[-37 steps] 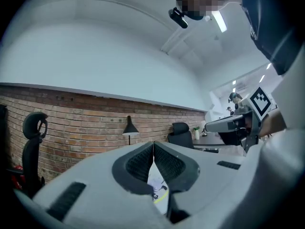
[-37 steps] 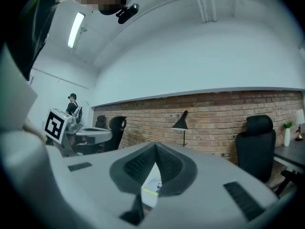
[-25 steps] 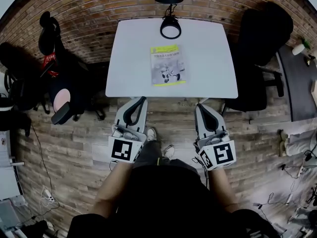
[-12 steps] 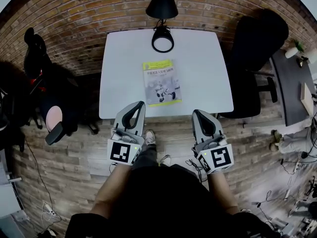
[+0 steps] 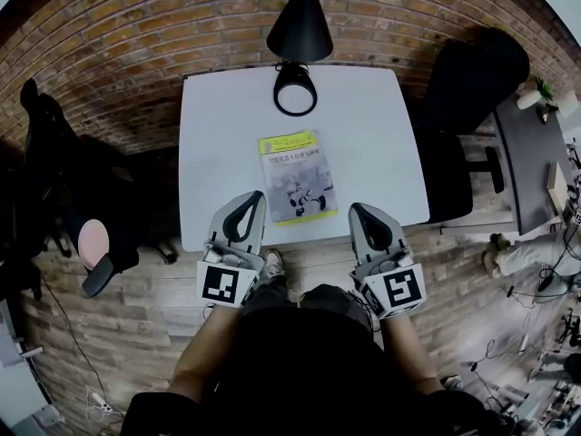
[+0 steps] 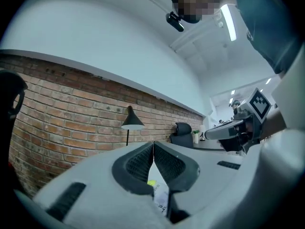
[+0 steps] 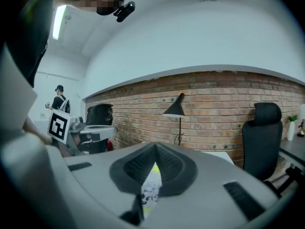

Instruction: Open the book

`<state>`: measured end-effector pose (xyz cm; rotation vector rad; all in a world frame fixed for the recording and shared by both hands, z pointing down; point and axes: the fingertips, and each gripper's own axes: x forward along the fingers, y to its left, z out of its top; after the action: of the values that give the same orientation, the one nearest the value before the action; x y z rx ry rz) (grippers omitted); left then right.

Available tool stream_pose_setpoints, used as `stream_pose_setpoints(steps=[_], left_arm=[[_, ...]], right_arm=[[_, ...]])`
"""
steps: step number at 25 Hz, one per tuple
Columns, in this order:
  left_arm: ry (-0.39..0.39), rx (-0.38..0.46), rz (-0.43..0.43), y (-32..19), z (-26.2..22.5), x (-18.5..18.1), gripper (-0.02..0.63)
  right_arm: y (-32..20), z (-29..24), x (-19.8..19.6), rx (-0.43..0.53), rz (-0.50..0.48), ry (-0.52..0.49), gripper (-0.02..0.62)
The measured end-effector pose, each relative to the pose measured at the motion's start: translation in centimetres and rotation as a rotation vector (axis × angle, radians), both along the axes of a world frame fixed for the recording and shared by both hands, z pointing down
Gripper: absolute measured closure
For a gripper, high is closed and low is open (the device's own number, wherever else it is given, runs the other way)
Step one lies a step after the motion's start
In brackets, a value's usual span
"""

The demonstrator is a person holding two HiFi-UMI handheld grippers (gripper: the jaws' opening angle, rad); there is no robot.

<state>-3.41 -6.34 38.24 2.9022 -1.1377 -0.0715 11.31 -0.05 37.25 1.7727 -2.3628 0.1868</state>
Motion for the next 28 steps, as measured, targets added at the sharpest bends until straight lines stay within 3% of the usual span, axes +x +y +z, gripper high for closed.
stream_pose_setpoints(steps=[9, 20, 28], left_arm=[[-0.024, -0.009, 0.043, -2.7, 1.2, 3.1, 0.58], [-0.063, 0.009, -0.037, -3.5, 1.2, 3.2, 0.58], [-0.066, -0.005, -0.07, -3.8, 1.4, 2.3, 0.58]], right_arm=[[-2.2, 2.3, 1.6, -0.025, 0.015, -0.028, 0.581], [-4.8, 5.7, 3.6, -0.09, -0.043, -0.068, 0.581], [-7.3, 12.0, 3.3, -0.25, -0.068, -0.097, 0.529]])
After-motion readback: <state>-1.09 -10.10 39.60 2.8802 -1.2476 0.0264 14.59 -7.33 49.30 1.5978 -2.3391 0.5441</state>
